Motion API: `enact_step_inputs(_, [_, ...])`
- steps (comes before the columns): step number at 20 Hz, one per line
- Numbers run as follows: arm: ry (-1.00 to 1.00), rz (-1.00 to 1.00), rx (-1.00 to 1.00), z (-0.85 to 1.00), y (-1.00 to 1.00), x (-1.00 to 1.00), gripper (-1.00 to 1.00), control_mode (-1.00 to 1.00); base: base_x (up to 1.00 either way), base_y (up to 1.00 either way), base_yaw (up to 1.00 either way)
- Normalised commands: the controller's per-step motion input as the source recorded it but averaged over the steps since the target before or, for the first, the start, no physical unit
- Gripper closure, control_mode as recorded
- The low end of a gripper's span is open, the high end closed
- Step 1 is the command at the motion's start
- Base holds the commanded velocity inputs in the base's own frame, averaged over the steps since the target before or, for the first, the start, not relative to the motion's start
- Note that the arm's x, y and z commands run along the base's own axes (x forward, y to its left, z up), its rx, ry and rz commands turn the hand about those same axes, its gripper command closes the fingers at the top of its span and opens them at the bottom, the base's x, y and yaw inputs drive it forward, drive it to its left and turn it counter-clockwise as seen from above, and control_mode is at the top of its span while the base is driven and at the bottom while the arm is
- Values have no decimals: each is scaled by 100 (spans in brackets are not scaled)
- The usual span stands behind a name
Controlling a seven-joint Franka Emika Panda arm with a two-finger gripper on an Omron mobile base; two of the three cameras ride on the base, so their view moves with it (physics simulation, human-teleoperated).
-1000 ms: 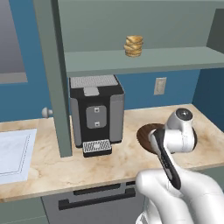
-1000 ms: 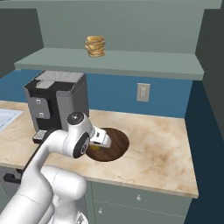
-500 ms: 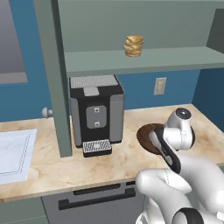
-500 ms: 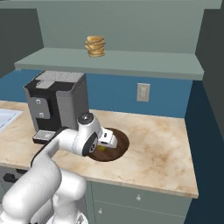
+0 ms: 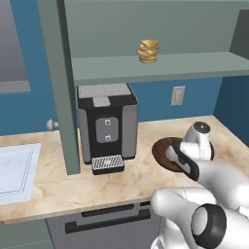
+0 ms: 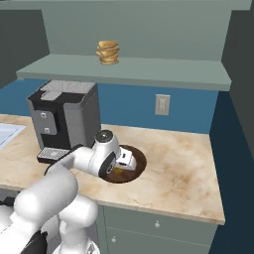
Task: Pick the lemon from the cabinet and place it in the bowl. Then pick the bowl and place it in the sink. Then turn on the sink facuet.
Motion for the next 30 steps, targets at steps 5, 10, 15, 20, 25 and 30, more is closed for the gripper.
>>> enact_step_inputs(5, [0,0,0,-22,0,11,-100,-100,0,0,0])
enact_step_inputs(10, [0,0,0,-8,0,18,-100,-100,0,0,0])
enact_step_inputs(15, [0,0,-1,20,11,2,-100,-100,0,0,0])
enact_step_inputs(20, [0,6,-7,52,41,-13,-100,-100,0,0,0])
enact_step_inputs(25, [0,21,-27,32,91,-53,-100,-100,0,0,0])
enact_step_inputs(30, [0,21,-26,0,51,-50,-100,-100,0,0,0])
